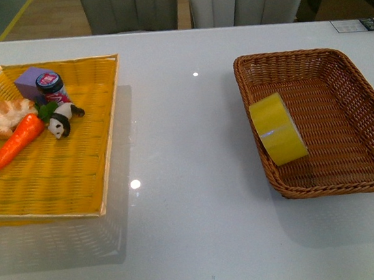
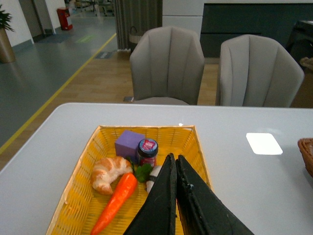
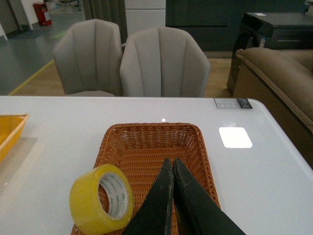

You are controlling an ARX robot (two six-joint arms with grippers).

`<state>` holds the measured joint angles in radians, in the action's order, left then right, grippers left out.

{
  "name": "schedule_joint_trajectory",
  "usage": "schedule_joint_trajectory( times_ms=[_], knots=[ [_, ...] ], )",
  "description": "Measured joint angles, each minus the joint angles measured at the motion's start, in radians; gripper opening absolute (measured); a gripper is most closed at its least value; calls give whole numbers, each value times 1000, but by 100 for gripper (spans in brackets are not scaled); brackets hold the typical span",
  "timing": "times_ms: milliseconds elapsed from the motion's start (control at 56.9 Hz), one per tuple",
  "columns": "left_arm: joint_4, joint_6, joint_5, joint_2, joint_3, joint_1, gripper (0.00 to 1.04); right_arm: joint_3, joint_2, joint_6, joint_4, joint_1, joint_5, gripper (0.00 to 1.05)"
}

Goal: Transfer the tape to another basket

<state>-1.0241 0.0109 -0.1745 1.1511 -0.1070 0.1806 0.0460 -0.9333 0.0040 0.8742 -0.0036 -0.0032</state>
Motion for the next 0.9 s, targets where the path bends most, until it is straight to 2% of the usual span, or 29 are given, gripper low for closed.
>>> schedule_joint_trajectory(
  times_ms=[369, 439, 509, 896],
  knots=[
    [234, 0, 81, -317, 76, -88, 2, -23, 280, 0, -240, 0, 3, 2],
    [285, -1, 162, -377, 84, -144, 2, -23, 329, 0, -284, 0, 3, 2],
    [332, -1, 167, -432, 92, -172, 2, -23, 374, 0, -326, 0, 4, 2],
    [570, -2, 174, -693, 93, -176, 2, -23, 584, 0, -525, 2, 3, 2]
  ],
)
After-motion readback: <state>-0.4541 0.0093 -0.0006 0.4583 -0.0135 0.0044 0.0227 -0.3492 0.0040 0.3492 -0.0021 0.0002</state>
